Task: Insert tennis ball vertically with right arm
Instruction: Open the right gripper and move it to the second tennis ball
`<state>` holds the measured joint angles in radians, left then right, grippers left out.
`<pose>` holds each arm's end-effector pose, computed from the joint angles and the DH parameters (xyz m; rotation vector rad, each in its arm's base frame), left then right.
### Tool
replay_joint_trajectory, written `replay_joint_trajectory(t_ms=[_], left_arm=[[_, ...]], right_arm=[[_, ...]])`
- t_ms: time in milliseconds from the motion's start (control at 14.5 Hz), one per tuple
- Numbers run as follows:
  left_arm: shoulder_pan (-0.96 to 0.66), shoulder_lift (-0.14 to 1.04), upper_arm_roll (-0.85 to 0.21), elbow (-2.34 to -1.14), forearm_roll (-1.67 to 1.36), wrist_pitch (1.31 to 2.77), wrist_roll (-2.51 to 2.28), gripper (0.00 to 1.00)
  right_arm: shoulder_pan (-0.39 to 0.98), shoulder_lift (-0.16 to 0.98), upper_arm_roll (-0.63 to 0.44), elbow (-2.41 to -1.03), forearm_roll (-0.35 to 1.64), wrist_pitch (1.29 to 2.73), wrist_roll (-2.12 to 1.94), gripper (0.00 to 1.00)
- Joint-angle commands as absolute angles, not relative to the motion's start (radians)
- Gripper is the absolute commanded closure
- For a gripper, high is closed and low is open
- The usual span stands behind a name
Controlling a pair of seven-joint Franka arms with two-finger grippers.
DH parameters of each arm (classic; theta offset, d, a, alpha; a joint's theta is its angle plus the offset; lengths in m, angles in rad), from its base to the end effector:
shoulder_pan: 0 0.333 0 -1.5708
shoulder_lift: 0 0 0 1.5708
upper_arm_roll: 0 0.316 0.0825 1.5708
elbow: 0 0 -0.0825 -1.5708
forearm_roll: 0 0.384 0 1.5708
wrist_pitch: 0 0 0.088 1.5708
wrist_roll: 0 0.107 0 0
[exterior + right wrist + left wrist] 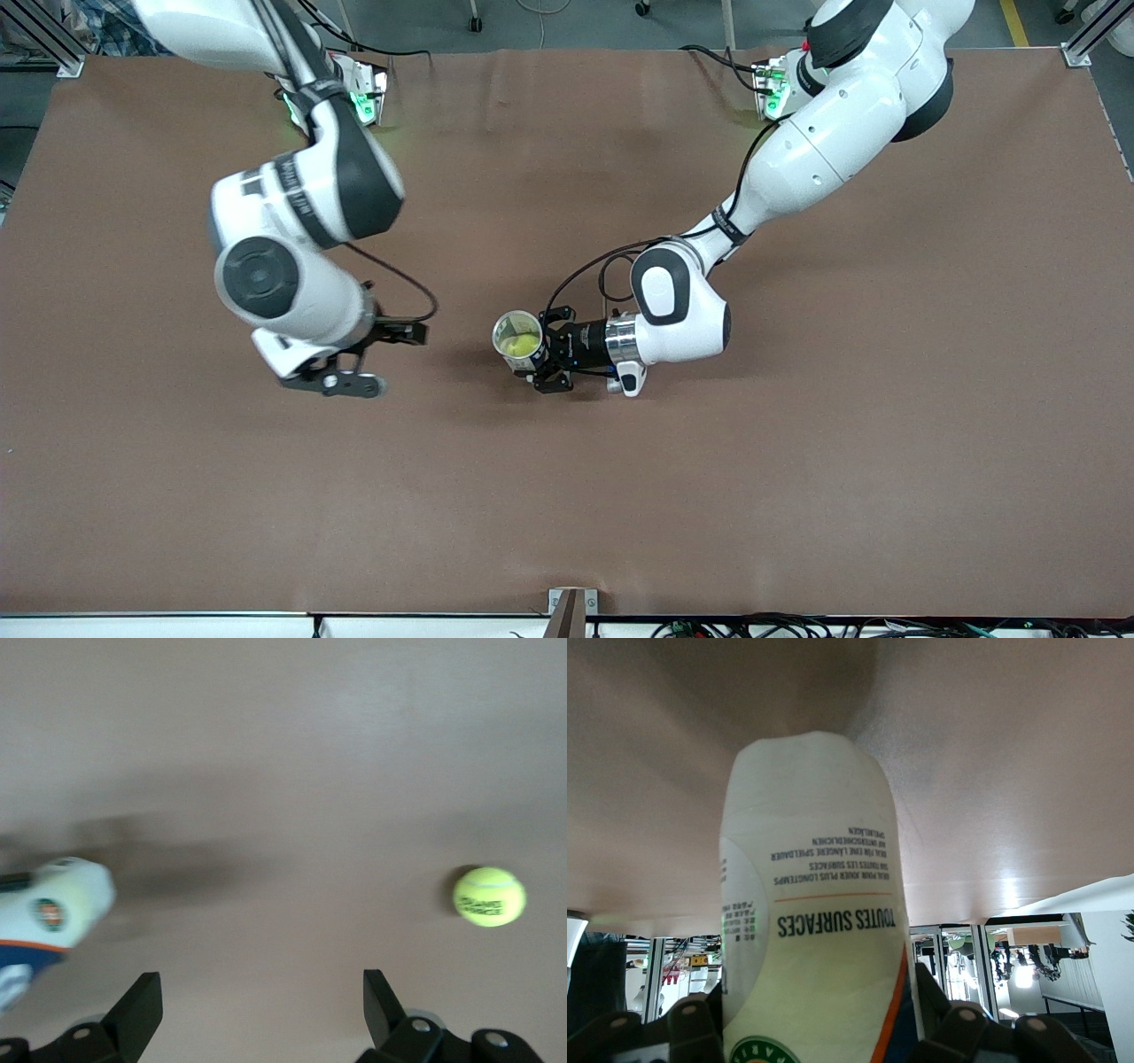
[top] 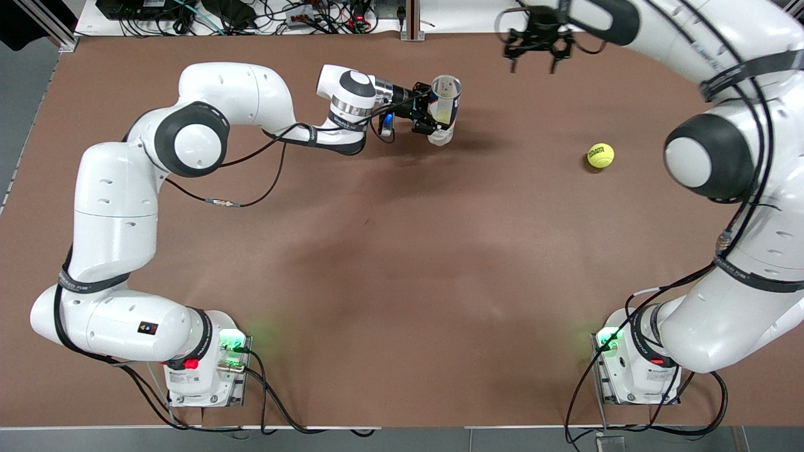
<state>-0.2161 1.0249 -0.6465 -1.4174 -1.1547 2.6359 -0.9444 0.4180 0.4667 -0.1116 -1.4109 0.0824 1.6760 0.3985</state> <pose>0.5781 -0.4673 0.1767 1.5712 1.4432 -0.9461 0.6339 0.2219 0.4198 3.0819 -0.1574 -0.3045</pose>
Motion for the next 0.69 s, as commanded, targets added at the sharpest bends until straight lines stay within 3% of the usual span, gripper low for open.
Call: replay_joint_trajectory(t_ms=[0,207,620], left_arm=[[-0.222,1.022,-0.646,-1.416,-1.169,2.631,-0.923,0.23],[-0.229,1.022,-0.646,-1.416,-1.170,2.631,-0.923,0.23],[-0.227,1.022,-0.646,-1.416,-1.177,2.631,-0.923,0.24]], right_arm=[[0.307,0.339,-0.092,-1.607,0.075,1.712,0.258,0.00],[0.223,0.286,-0.092,-1.715,0.057,1.733,0.169,0.00],[0.132,0.158,-0.092,-2.090,0.055,2.032,0.017,0.00]])
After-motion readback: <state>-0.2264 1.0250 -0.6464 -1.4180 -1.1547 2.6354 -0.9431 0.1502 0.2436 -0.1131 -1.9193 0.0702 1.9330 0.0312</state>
